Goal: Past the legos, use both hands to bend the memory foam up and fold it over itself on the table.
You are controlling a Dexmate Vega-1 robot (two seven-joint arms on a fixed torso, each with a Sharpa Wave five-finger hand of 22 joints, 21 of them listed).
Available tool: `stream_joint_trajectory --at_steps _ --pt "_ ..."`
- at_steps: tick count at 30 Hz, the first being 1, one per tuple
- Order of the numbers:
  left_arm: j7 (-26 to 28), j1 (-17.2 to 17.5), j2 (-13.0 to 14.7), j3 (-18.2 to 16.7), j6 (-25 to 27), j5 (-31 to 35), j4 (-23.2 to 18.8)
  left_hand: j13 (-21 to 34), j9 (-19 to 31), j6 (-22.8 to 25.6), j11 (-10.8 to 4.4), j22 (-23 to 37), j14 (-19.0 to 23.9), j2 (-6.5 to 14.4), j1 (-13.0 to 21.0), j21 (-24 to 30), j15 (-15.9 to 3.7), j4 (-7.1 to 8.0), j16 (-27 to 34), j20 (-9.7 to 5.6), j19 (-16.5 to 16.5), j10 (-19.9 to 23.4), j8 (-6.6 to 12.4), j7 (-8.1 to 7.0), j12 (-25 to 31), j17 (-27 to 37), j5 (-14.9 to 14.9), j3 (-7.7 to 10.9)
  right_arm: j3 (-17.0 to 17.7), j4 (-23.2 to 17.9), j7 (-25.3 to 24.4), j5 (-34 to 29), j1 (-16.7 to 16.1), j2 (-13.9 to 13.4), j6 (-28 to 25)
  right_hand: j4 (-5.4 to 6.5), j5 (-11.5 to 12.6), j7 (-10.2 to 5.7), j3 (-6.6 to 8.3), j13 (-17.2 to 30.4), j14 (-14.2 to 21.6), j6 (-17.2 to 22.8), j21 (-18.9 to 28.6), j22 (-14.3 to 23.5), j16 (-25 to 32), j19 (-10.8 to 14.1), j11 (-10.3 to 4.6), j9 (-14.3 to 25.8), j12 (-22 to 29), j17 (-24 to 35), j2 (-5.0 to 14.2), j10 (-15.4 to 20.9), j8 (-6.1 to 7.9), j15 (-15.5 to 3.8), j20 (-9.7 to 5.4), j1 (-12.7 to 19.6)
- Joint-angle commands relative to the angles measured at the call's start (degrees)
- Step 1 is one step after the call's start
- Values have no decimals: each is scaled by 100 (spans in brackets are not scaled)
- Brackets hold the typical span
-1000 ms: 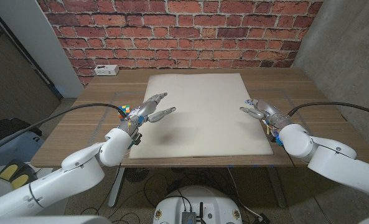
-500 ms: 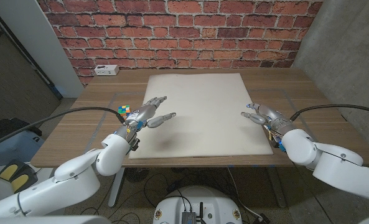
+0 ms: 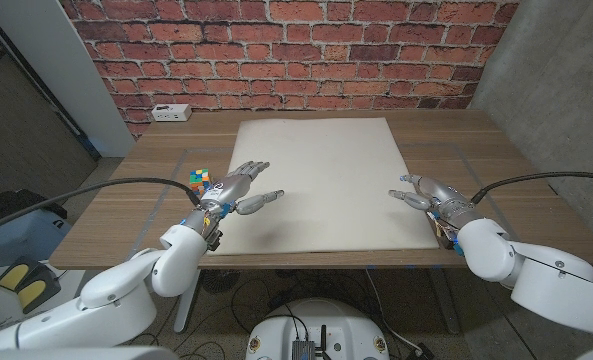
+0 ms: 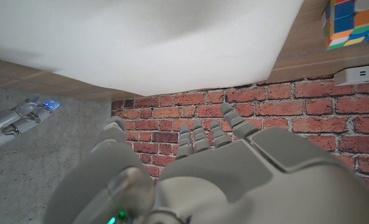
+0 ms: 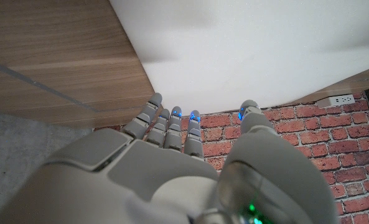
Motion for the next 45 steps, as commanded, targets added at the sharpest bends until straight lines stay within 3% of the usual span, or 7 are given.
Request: stream_joint_trajectory --at_steps 1,13,17,22,28,36,45 --pt "129 202 13 252 399 923 -178 15 20 125 -58 -1 123 -34 81 30 -181 -68 44 -252 126 119 26 -11 62 12 36 -6 112 -356 -50 -63 -367 -196 -419 -4 -28 -28 -59 19 3 -76 -19 26 -24 42 -15 6 -12 13 -92 -55 -25 31 47 5" --pt "-308 140 0 700 1038 2039 -249 18 25 298 -138 -10 338 -234 275 12 -258 -211 44 -146 314 359 25 -44 84 12 64 -61 -51 -701 -152 -234 -410 -335 -1049 -56 -51 -14 -112 18 13 -190 -48 26 -38 123 -108 9 -19 -4 -208 -107 -38 -7 54 30" --pt "-484 115 -24 833 1186 2444 -237 32 41 658 -224 -5 686 -337 540 -35 -353 -271 77 -84 446 681 82 -131 131 14 105 -71 -219 -793 -89 -238 -249 -372 -1327 -88 -49 -39 -122 17 16 -242 -63 24 -44 140 -144 10 -29 -10 -257 -144 -44 -4 60 67" --pt "-814 154 8 811 1247 2584 -312 44 48 670 -257 -1 839 -400 668 -84 -377 -286 87 -20 430 859 49 -140 166 18 125 -82 -542 -895 -108 -341 -6 -414 -1622 -127 -35 -58 -133 16 -2 -284 -84 23 -58 159 -127 11 -44 -16 -325 -200 -40 -1 61 121" --pt "-1471 75 45 896 1384 2834 -430 57 53 511 -238 4 810 -522 778 -182 -341 -290 32 29 297 767 -34 -150 93 25 155 -130 -769 -960 -153 -346 156 -413 -1850 -153 -16 -53 -149 16 -15 -327 -107 22 -69 173 -150 13 -52 -21 -392 -248 -36 -8 66 172" --pt "-2203 -2 -83 1083 1522 3494 -476 67 54 305 -225 9 776 -633 856 -243 -333 -283 1 61 239 715 -103 -250 48 31 191 -185 -1392 -1086 -86 -505 656 -443 -2366 -193 19 -64 -142 15 -38 -380 -136 20 -83 196 -195 15 -61 -25 -450 -308 -28 -24 71 286" --pt "-2821 6 -259 1077 1484 3764 -488 88 72 625 -241 17 733 -779 987 -315 -319 -264 -18 79 214 795 31 -86 54 39 278 -280 -1858 -1141 -7 -550 1079 -462 -2667 -229 67 -107 -137 14 -74 -436 -182 19 -100 219 -258 18 -63 -30 -550 -378 -10 -72 -16 471"
